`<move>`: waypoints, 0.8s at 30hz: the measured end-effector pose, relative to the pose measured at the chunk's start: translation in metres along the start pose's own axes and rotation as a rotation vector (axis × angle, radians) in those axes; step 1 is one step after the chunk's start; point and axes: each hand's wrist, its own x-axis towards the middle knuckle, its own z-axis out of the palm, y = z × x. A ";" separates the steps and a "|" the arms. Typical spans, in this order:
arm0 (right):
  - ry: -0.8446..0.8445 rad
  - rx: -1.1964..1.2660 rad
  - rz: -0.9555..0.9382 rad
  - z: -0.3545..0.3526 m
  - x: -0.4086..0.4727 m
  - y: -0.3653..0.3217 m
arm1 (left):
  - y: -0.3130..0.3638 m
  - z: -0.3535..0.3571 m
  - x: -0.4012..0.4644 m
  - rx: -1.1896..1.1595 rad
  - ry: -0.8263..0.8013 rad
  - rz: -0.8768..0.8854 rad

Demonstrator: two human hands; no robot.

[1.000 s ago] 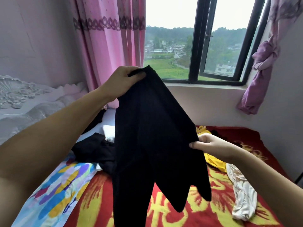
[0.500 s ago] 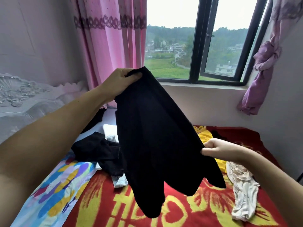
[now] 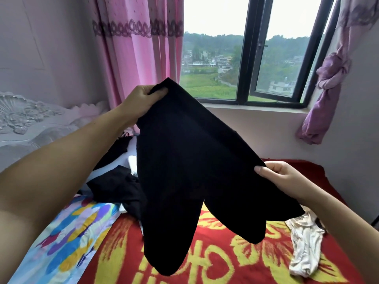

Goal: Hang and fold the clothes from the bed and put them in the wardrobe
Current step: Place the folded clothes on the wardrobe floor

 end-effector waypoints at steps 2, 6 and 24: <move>-0.098 -0.033 0.038 -0.003 -0.001 -0.008 | -0.006 -0.005 0.001 -0.010 0.014 -0.020; -0.338 -0.319 0.119 -0.006 -0.001 -0.015 | -0.012 -0.011 0.002 -0.014 0.024 -0.040; -0.389 -0.516 0.291 -0.025 -0.002 0.019 | -0.024 -0.016 -0.004 0.031 -0.205 -0.155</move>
